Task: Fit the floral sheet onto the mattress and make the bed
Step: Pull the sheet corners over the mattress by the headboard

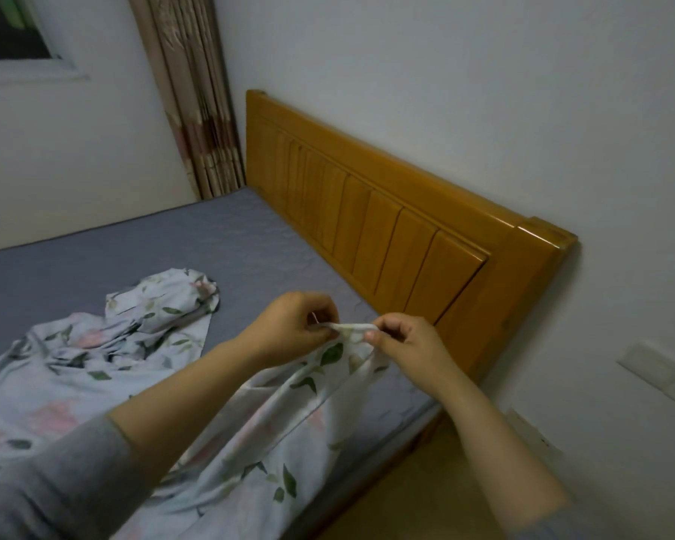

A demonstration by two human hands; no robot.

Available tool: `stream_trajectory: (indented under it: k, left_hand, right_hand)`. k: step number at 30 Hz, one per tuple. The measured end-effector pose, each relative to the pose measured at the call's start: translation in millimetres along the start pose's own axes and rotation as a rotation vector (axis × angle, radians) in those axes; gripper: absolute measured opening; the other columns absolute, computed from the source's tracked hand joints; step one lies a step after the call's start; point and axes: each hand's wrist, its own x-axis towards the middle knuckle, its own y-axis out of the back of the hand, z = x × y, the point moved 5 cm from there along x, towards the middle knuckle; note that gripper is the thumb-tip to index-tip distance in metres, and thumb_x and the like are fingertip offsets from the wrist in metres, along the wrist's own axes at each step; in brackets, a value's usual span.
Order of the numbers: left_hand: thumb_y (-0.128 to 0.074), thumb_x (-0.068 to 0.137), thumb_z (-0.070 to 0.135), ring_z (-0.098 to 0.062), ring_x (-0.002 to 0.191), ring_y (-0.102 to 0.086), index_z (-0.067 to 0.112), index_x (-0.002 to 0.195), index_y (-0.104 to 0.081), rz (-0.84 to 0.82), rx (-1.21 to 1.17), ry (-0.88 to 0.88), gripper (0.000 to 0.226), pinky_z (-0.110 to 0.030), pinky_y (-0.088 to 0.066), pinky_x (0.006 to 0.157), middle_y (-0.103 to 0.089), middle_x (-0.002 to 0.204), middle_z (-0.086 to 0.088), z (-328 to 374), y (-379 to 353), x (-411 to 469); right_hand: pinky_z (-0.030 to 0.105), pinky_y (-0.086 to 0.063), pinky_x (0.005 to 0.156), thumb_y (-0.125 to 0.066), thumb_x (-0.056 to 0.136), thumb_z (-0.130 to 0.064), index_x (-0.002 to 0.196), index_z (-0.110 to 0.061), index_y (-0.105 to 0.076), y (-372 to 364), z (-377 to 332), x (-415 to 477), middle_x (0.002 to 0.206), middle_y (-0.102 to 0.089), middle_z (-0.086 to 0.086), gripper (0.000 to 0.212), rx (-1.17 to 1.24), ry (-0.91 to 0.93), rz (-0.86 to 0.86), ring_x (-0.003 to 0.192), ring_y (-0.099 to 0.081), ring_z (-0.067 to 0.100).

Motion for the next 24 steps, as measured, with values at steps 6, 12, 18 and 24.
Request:
stream_trajectory:
  k: [6, 12, 18, 24]
  left_hand:
    - [-0.052, 0.095, 0.035, -0.011, 0.07, -0.063, 0.01, 0.093, -0.071, -0.343, -0.543, 0.282, 0.031, -0.023, -0.051, 0.066, -0.07, 0.081, -0.005, -7, -21, -7]
    - [-0.065, 0.088, 0.02, -0.018, 0.087, -0.068, 0.007, 0.099, -0.072, -0.478, -0.621, 0.237, 0.018, -0.033, -0.054, 0.084, -0.073, 0.097, -0.01, -5, -35, 10]
    - [-0.074, 0.08, 0.027, -0.005, 0.071, -0.059, 0.023, 0.078, -0.071, -0.453, -0.284, 0.185, 0.005, -0.021, -0.046, 0.071, -0.066, 0.069, 0.013, -12, -46, 27]
    - [-0.055, 0.092, 0.042, -0.014, 0.057, -0.047, 0.023, 0.071, -0.069, -0.659, -0.315, 0.285, 0.031, -0.028, -0.042, 0.066, -0.053, 0.058, 0.002, -13, -64, 19]
  right_hand:
    - [0.038, -0.047, 0.063, -0.058, 0.092, -0.017, 0.083, -0.01, -0.067, 10, -2, -6, 0.077, -0.064, 0.013, 0.014, -0.04, 0.101, 0.037, 0.077, -0.06, 0.033]
    - [0.039, -0.049, 0.067, -0.06, 0.091, -0.016, 0.083, -0.016, -0.07, 28, 1, -18, 0.077, -0.068, 0.007, 0.013, -0.032, 0.081, 0.081, 0.078, -0.062, 0.028]
    - [0.031, -0.053, 0.07, -0.065, 0.087, -0.014, 0.08, -0.02, -0.073, 49, 13, -35, 0.08, -0.072, 0.001, 0.013, -0.036, -0.006, 0.145, 0.079, -0.067, 0.017]
    - [0.024, -0.051, 0.068, -0.065, 0.087, -0.013, 0.078, -0.023, -0.073, 76, 33, -50, 0.078, -0.072, -0.002, 0.015, -0.038, -0.087, 0.248, 0.076, -0.065, 0.012]
